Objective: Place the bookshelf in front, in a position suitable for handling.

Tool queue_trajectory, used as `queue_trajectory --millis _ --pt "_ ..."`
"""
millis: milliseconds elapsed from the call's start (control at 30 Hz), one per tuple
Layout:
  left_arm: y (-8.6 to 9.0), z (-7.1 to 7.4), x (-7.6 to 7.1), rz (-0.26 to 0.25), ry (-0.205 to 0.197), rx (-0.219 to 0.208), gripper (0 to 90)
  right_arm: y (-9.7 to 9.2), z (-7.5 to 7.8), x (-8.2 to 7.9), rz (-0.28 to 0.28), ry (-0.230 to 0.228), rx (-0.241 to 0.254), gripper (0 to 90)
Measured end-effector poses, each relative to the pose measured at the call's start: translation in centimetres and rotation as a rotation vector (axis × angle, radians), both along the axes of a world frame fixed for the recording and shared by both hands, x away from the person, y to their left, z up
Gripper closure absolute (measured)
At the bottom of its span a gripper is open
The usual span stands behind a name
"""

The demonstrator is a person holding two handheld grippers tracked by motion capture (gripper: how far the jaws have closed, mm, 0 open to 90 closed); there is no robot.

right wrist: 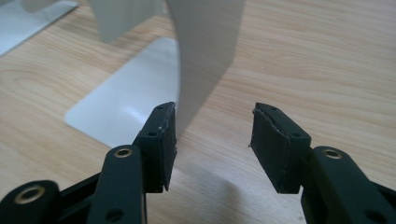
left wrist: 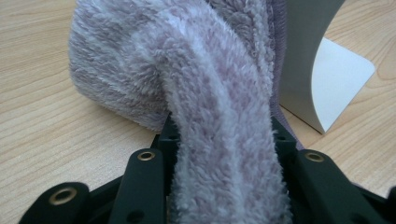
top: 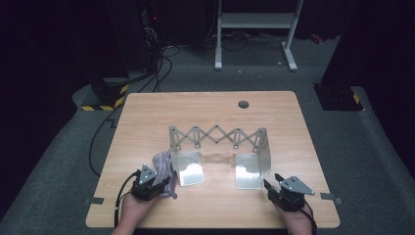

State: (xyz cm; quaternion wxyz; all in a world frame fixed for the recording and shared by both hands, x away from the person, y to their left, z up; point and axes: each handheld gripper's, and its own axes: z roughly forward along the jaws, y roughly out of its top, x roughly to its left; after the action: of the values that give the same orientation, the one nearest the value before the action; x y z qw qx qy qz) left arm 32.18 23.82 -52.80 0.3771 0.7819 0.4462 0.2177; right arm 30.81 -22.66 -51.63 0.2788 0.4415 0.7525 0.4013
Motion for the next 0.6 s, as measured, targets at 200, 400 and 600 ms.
queue_trajectory --millis 200,400,600 --pt "0.0 0.0 -0.2 0.010 -0.008 0.008 60.5 1.7 0.7 0.0 0.021 -0.062 0.024 46.1" --pt "0.4 0.0 -0.9 0.030 -0.011 0.006 60.5 2.3 0.8 1.7 -0.055 -0.101 0.026 61.1" --pt "1.0 0.0 -1.0 0.054 -0.004 -0.005 60.4 0.9 0.9 2.3 -0.082 -0.094 0.046 86.5"
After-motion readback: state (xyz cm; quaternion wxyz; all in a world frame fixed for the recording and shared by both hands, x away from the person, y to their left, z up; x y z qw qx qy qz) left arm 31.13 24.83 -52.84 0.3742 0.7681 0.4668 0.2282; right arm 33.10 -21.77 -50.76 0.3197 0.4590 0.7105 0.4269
